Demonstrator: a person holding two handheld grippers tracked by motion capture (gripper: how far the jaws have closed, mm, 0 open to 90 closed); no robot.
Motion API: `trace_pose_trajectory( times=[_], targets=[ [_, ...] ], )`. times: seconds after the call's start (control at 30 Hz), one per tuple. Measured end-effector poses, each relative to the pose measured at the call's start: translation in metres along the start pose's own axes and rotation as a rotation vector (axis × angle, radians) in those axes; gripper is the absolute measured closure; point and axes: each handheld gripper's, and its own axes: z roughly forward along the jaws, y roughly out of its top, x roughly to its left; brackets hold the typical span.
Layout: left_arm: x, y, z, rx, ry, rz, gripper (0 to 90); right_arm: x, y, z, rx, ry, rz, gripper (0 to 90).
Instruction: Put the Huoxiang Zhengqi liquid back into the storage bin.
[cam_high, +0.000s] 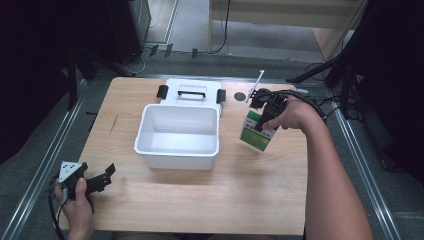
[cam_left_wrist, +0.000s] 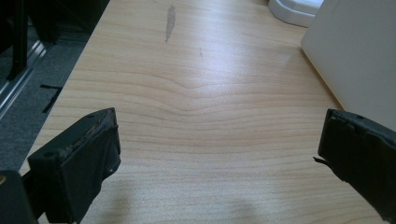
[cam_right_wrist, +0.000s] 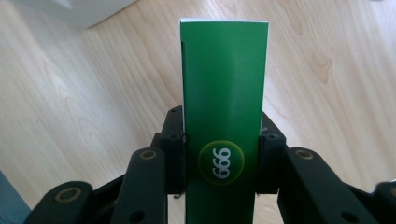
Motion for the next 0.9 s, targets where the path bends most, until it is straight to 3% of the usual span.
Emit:
trace_pose_trajectory(
  times=[0.23, 0.63, 0.9],
  targets=[
    [0.0, 0.0, 0.0, -0.001, -0.002, 0.0, 0.0, 0.01, 0.009, -0.025, -0.015, 0.008, -0.108, 64.8],
    [-0.001, 0.0, 0.0, -0.001, -0.005, 0.001, 0.0, 0.024, 0.035, -0.068, -0.004, 0.006, -0.189, 64.7],
    [0.0, 0.0, 0.0, 0.002, -0.007, 0.0, 0.0, 0.037, 0.056, -0.086, -0.013, 0.003, -0.262, 64.7]
  ],
)
